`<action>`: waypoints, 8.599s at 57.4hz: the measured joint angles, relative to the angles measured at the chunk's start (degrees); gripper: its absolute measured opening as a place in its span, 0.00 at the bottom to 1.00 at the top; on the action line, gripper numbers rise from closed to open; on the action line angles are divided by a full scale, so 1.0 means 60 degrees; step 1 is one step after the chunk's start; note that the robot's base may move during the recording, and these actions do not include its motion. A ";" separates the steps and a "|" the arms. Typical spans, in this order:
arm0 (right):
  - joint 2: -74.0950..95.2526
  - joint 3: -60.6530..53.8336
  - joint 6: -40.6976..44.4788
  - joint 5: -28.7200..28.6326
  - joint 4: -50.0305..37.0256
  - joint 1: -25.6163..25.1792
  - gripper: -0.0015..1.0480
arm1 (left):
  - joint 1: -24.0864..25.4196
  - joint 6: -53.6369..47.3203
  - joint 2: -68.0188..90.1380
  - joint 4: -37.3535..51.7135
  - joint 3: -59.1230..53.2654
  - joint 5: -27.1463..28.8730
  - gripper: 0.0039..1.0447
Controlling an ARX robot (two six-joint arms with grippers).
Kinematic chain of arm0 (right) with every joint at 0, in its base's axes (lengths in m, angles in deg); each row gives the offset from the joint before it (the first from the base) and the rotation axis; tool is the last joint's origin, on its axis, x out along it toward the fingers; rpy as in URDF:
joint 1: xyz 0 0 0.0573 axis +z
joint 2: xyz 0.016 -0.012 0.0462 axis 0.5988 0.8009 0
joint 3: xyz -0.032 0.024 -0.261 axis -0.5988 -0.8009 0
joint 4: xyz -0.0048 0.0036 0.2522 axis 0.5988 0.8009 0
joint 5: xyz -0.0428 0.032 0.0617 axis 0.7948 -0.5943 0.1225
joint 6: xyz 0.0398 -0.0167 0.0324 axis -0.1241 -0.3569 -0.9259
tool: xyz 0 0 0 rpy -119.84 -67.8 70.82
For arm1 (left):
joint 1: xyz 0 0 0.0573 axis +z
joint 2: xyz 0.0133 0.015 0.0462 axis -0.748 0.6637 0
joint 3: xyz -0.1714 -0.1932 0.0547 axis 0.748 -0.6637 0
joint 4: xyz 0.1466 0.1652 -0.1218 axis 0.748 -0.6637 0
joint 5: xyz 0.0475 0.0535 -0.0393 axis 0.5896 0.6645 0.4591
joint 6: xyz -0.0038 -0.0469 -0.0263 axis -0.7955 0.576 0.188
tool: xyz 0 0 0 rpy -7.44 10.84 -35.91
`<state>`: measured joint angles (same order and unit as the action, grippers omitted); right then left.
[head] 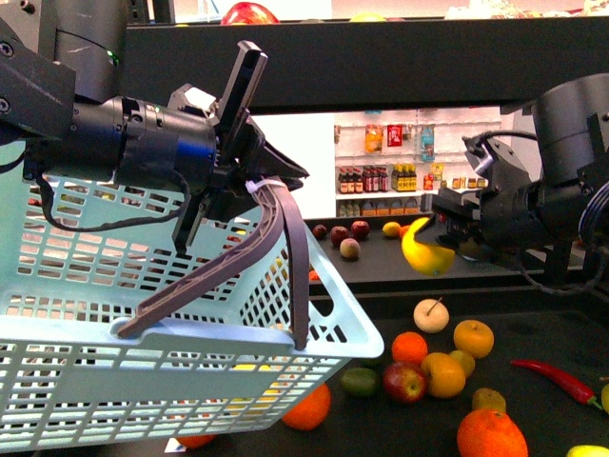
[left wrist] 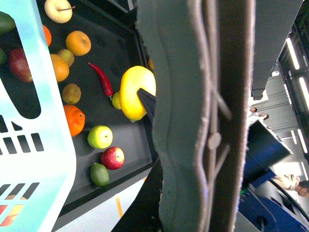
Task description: Pick lemon from shelf
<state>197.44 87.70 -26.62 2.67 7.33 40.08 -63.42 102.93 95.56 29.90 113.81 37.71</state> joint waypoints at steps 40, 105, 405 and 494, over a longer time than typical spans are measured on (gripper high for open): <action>-0.0736 -0.1031 -0.0539 -0.0211 -0.0310 0.2160 0.39 | 0.0004 0.0000 0.0000 0.0000 0.0000 0.0004 0.07; -0.1840 -0.2255 0.1315 0.1865 -0.1341 0.1486 0.93 | 0.0018 0.0004 0.0004 0.0000 0.0000 0.0025 0.07; -1.9307 -1.3861 0.2645 0.3067 0.2033 -0.0532 0.93 | 0.7424 0.7067 0.3155 1.0102 -0.1676 0.2200 0.49; -1.9307 -1.3861 0.2645 0.3071 0.2033 -0.0532 0.93 | 0.8091 0.1501 -0.2656 0.0732 -0.3534 0.2630 0.92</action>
<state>81.60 4.53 -10.75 21.10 19.52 36.89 -14.88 111.93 79.63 34.29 92.61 53.49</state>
